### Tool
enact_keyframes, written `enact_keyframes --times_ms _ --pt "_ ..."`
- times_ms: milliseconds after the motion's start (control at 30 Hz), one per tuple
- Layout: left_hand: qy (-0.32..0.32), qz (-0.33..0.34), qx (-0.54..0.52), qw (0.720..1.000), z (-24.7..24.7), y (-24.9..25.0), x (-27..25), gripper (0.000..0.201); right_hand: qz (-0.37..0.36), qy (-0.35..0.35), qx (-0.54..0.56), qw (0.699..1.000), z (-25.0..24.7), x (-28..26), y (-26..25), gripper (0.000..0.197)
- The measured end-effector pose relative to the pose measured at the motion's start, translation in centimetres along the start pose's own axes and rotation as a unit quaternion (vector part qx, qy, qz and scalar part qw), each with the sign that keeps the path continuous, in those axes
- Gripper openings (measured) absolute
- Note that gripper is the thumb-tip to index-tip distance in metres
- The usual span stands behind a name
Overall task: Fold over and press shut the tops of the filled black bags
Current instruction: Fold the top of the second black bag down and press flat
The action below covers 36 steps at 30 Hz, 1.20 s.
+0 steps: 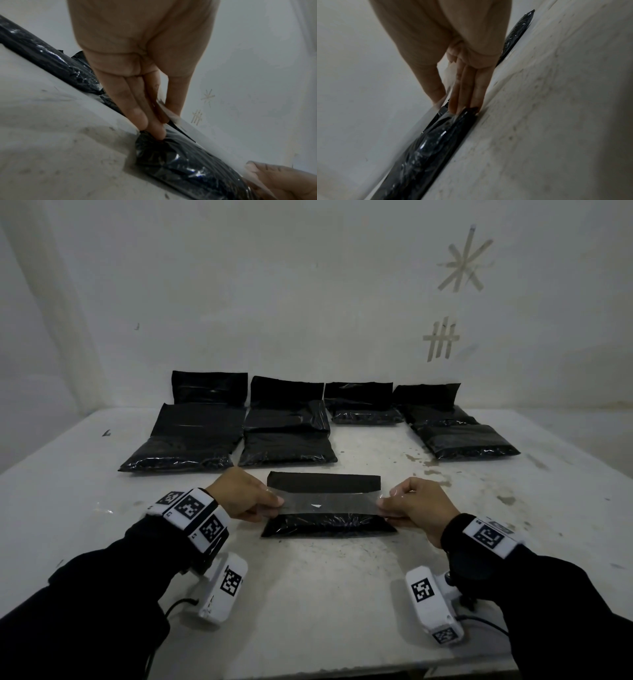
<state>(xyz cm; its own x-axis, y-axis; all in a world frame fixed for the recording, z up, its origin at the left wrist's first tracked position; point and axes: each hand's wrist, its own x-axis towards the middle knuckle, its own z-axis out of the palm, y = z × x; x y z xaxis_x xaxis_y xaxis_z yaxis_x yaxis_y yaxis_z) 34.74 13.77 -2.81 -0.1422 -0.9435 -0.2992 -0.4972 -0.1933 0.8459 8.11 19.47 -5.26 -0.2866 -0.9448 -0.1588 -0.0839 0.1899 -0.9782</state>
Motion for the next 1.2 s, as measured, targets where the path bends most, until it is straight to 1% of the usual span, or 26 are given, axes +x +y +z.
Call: enact_keyframes --times_ms 333,400,533,600,700,767,867,967,1000,1100,1133,1200 --pt "0.002 -0.001 0.015 1.0 0.18 0.04 -0.01 0.009 -0.009 0.004 -0.019 1.0 -0.02 0.04 -0.11 0.033" --pt "0.01 -0.005 0.037 0.999 0.19 -0.05 0.23 0.01 -0.013 0.003 -0.035 0.999 0.01 0.11 -0.06 0.033" --pt "0.026 -0.006 0.082 0.996 0.3 -0.1 0.46 0.024 -0.017 0.001 -0.051 0.999 0.1 0.23 0.0 0.034" --pt "0.027 -0.009 0.098 0.995 0.39 -0.03 0.48 0.021 -0.023 0.001 -0.064 0.998 0.12 0.29 0.02 0.034" --pt "0.036 -0.015 0.115 0.993 0.54 0.17 0.39 0.025 -0.032 0.011 -0.095 0.995 0.17 0.41 0.13 0.034" --pt "0.042 -0.016 0.128 0.991 0.6 0.1 0.51 0.022 -0.034 0.015 -0.117 0.992 0.19 0.44 0.13 0.034" --pt "0.039 -0.015 0.162 0.986 0.58 -0.21 0.83 0.034 -0.032 0.017 -0.14 0.989 0.22 0.58 0.15 0.032" --pt "0.042 -0.01 0.184 0.982 0.44 -0.2 0.74 0.039 -0.029 0.025 -0.159 0.987 0.27 0.61 0.1 0.032" --pt "0.049 -0.008 0.198 0.979 0.41 -0.16 0.6 0.044 -0.029 0.027 -0.166 0.985 0.32 0.6 0.06 0.031" --pt "0.093 0.005 0.244 0.965 0.36 -0.09 0.26 0.073 -0.026 0.033 -0.185 0.982 0.46 0.44 -0.05 0.03" --pt "0.102 0.013 0.251 0.963 0.34 -0.02 0.18 0.078 -0.023 0.035 -0.187 0.981 0.49 0.42 -0.1 0.03" --pt "0.104 0.023 0.267 0.958 0.38 0.14 0.1 0.079 -0.015 0.036 -0.187 0.982 0.44 0.34 -0.11 0.03"
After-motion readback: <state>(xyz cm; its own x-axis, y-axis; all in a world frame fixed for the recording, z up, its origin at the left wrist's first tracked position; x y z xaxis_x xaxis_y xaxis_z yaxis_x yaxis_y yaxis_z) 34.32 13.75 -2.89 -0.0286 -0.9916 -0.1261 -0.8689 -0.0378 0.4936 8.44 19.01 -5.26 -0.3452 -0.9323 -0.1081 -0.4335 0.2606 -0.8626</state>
